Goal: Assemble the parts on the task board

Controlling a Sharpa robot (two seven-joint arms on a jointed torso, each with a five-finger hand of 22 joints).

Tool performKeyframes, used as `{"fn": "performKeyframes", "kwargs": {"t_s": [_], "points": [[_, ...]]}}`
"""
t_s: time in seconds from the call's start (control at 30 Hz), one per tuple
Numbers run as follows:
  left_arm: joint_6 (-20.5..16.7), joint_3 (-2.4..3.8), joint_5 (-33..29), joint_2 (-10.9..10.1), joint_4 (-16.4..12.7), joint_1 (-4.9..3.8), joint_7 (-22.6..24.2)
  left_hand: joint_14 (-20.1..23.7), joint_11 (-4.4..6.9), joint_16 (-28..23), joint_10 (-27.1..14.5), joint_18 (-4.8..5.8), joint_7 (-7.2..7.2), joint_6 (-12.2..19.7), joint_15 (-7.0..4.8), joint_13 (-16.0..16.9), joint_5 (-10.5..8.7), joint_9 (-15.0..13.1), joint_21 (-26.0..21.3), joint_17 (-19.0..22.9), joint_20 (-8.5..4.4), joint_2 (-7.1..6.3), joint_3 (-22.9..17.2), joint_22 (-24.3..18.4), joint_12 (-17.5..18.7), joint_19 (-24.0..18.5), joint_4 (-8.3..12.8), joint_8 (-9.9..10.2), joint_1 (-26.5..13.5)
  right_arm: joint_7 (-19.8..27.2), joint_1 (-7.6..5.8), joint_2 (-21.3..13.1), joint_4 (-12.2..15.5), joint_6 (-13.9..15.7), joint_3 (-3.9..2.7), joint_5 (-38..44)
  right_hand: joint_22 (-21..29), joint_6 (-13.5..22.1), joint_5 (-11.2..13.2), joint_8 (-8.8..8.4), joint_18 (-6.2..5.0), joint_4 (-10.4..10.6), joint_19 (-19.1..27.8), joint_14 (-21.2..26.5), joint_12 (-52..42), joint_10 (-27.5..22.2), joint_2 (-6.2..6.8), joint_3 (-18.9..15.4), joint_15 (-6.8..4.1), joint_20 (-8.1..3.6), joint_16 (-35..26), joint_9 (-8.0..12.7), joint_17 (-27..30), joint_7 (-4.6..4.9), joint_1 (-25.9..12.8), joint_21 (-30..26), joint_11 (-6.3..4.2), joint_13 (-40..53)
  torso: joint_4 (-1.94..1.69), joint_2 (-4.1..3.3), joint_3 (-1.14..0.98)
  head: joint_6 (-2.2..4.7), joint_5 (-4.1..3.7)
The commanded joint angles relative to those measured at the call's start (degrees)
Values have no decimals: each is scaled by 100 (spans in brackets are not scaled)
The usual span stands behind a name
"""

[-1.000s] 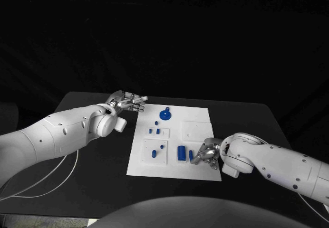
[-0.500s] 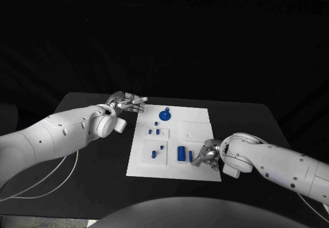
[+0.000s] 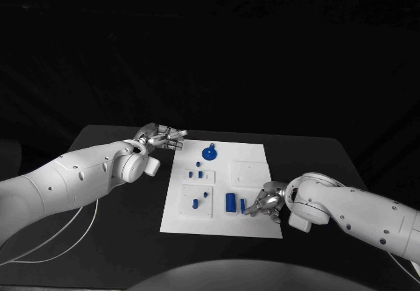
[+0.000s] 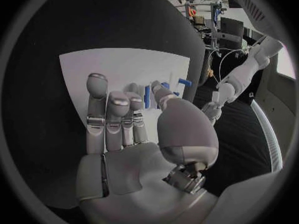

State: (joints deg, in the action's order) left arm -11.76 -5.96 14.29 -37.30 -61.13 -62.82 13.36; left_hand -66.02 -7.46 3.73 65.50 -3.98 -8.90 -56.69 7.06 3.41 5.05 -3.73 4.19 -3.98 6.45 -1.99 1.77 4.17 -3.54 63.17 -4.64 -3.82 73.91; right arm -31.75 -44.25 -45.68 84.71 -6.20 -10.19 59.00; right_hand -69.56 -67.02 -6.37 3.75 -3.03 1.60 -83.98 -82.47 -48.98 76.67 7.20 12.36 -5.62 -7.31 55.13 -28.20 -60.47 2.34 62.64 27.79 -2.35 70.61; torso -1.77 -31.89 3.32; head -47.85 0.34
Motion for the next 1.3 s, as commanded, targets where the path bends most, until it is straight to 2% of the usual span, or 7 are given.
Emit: {"fn": "performKeyframes", "kwargs": {"t_s": [0.03, 0.93, 0.97, 1.03, 1.1, 1.13, 1.3], "points": [[-50, 4, -85, -2, -8, 0, 148, 21, -3, -21, -22, -55, 6, 27, 11, 9, 7, -8, -10, -7, 7, 32, 2, 1, 8, -36, 2, 5, -38, 538, -66, -20, 7, -156, -84, -471, 22, 67, -190, -13, -119, -58, -209, 53, 77, -59, -106, -213, 16, 59, -99, 72, 63, 3, 80, -95, 16, -58, -3, 6, -2, 183, -37], [-503, 12, -868, 304, 672, -130, 580, 197, -9, -30, -400, -116, 104, -177, 8, -9, 145, -2, -14, 19, 48, 207, 26, -1, 16, -2, 192, 11, 130, 4734, -724, 1161, -3065, 1727, -646, -3401, 6582, 1087, -864, -28, -1042, -1072, 3173, 2421, 4558, -1864, -854, -36, 1321, 2239, -5165, 2474, 5704, 463, 469, -2371, 1015, -6731, -17, 73, 1, 1271, -96], [-401, 6, -656, 280, 655, -115, 390, 2102, 746, -373, -2213, 398, 890, 1571, -706, -341, -505, 373, -419, 398, -645, 199, -177, -417, 354, -1895, 464, 382, -2135, 4082, -722, 1137, -3023, 1603, -640, -2894, 6956, 6702, 637, -375, 303, -160, 8398, 4151, 4898, -3589, -720, -1236, 562, 731, -5513, 2820, 6047, -234, -1540, -2779, 235, -7061, -5, 74, 2, 1232, -108], [-419, 10, -661, 273, 632, -113, 398, 2253, 746, -373, -2372, 398, 890, 5669, -706, -341, -505, 373, -419, 398, -645, 199, -177, -417, 354, -2034, 464, 382, -2276, 4095, -727, 1130, -2999, 1626, -629, -2914, 6956, 6702, 637, -375, 303, -160, 8398, 8247, 4898, -7667, -720, -1236, 562, 731, -5513, 2820, 6047, -234, -1685, -2779, 235, -7061, 1, 74, -10, 1236, -106], [-474, 21, -676, 254, 564, -106, 422, 2565, 746, -373, -6550, 398, 890, 5669, -706, -341, -505, 373, -419, 398, -645, 199, -177, -417, 354, -6317, 464, 382, -2650, 4136, -744, 1110, -2931, 1692, -597, -2972, 6956, 6702, 637, -375, 303, -160, 8398, 8247, 4898, -7667, -720, -1236, 562, 731, -5513, 2820, 6047, -234, -2021, -2779, 235, -7061, 20, 73, -44, 1247, -98], [-514, 29, -687, 239, 514, -100, 440, 6602, 746, -373, -6550, 398, 890, 5669, -706, -341, -505, 373, -419, 398, -645, 199, -177, -417, 354, -6317, 464, 382, -2823, 4165, -756, 1095, -2881, 1740, -573, -3014, 6956, 6702, 637, -375, 303, -160, 8398, 8247, 4898, -7667, -720, -1236, 562, 731, -5513, 2820, 6047, -234, -2177, -2779, 235, -7061, 33, 73, -69, 1256, -92], [-901, 110, -792, 100, 31, -48, 611, 6602, 746, -373, -6550, 398, 890, 5669, -706, -341, -505, 373, -419, 398, -645, 199, -177, -417, 354, -6317, 464, 382, -7391, 4447, -875, 954, -2398, 2208, -347, -3424, 6956, 6702, 637, -375, 303, -160, 8398, 8247, 4898, -7667, -720, -1236, 562, 731, -5513, 2820, 6047, -234, -6264, -2779, 235, -7061, 141, 72, -266, 1324, -48]]}}
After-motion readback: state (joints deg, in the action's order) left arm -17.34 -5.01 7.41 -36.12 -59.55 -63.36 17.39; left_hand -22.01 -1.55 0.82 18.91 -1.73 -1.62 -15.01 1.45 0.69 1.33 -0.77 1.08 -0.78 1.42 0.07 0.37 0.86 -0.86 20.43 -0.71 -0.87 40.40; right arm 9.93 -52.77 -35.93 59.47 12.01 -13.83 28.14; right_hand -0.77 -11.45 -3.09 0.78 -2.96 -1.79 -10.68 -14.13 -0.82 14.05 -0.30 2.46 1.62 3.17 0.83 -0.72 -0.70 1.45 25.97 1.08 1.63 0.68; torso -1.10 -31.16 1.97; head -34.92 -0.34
